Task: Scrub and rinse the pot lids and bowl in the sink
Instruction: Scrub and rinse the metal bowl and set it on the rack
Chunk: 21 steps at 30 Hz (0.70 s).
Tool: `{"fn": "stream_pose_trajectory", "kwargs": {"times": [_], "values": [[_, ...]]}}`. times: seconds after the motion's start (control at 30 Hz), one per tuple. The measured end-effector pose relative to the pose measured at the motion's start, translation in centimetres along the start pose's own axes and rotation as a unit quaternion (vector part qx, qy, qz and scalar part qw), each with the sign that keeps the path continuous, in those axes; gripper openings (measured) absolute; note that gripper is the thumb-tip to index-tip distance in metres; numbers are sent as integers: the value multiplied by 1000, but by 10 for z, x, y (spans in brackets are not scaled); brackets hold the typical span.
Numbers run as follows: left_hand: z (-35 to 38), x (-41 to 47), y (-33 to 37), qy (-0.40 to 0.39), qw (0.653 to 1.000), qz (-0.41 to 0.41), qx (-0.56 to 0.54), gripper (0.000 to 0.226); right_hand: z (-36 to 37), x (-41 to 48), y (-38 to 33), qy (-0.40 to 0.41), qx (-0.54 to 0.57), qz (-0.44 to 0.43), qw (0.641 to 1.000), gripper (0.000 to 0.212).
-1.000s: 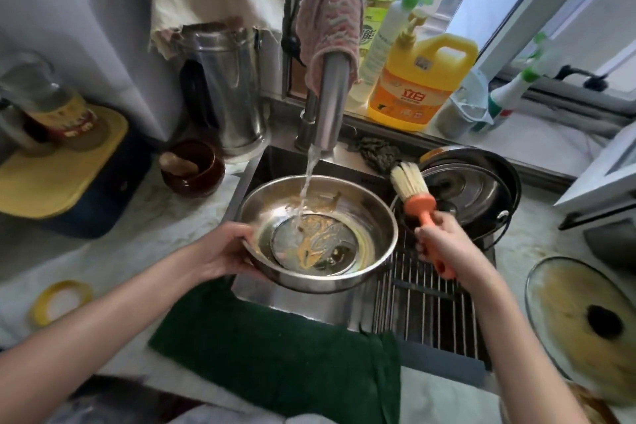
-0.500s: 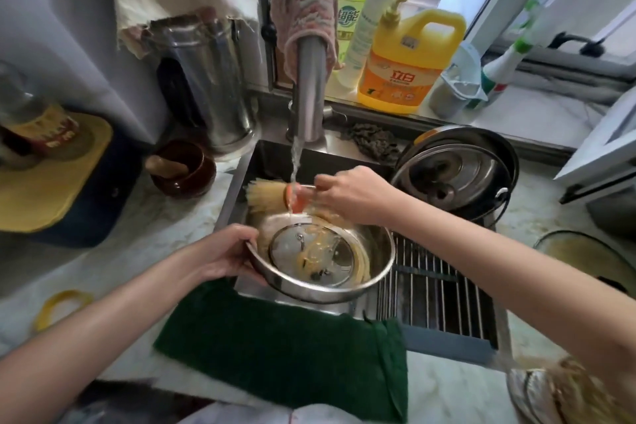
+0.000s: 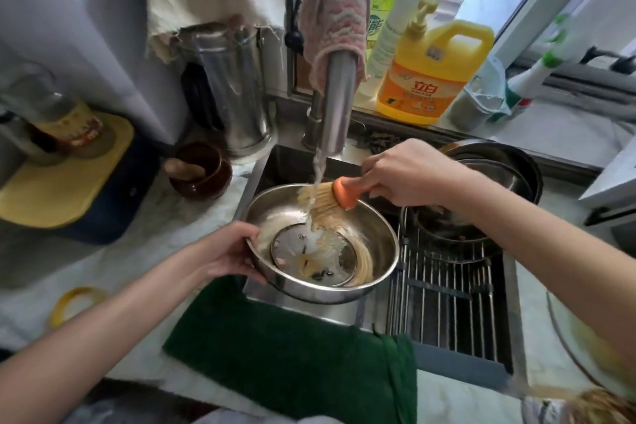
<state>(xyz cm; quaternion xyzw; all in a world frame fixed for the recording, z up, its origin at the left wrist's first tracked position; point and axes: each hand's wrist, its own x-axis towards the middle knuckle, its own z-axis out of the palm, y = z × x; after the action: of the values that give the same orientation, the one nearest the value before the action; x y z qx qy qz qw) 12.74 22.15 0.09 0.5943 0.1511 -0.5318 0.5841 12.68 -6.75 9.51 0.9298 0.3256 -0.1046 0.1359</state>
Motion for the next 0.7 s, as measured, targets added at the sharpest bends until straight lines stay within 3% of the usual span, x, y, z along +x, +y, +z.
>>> {"fn": "stream_pose_trajectory", "kwargs": {"times": [0.13, 0.23, 0.33, 0.4, 0.47, 0.5, 0.57, 0.63, 0.7], "values": [[6, 1, 5, -12, 999, 1, 32, 42, 17, 42, -31, -7, -59, -70, 996, 43], [10, 0, 5, -20, 998, -22, 53, 40, 37, 63, -25, -12, -126, -13, 992, 36], [7, -1, 4, -8, 999, -26, 44, 28, 49, 50, -22, -120, -120, 49, 984, 29], [-1, 3, 2, 10, 1000, -17, 24, 37, 48, 36, -24, -216, -80, 93, 969, 27], [-4, 6, 2, 6, 1000, -12, 24, 41, 43, 30, -23, -252, -62, 131, 957, 26], [-3, 6, 3, -2, 1000, -10, 28, 41, 43, 33, -21, -227, -80, 129, 962, 25], [4, 9, 6, -9, 999, -9, 39, 42, 48, 44, -14, -103, -148, 75, 981, 24], [13, 7, 9, -15, 998, -12, 52, 26, 56, 55, -13, -6, -196, -6, 981, 27], [15, 6, 9, -4, 998, -13, 54, 14, 60, 59, -15, -15, -204, -44, 978, 27]]}}
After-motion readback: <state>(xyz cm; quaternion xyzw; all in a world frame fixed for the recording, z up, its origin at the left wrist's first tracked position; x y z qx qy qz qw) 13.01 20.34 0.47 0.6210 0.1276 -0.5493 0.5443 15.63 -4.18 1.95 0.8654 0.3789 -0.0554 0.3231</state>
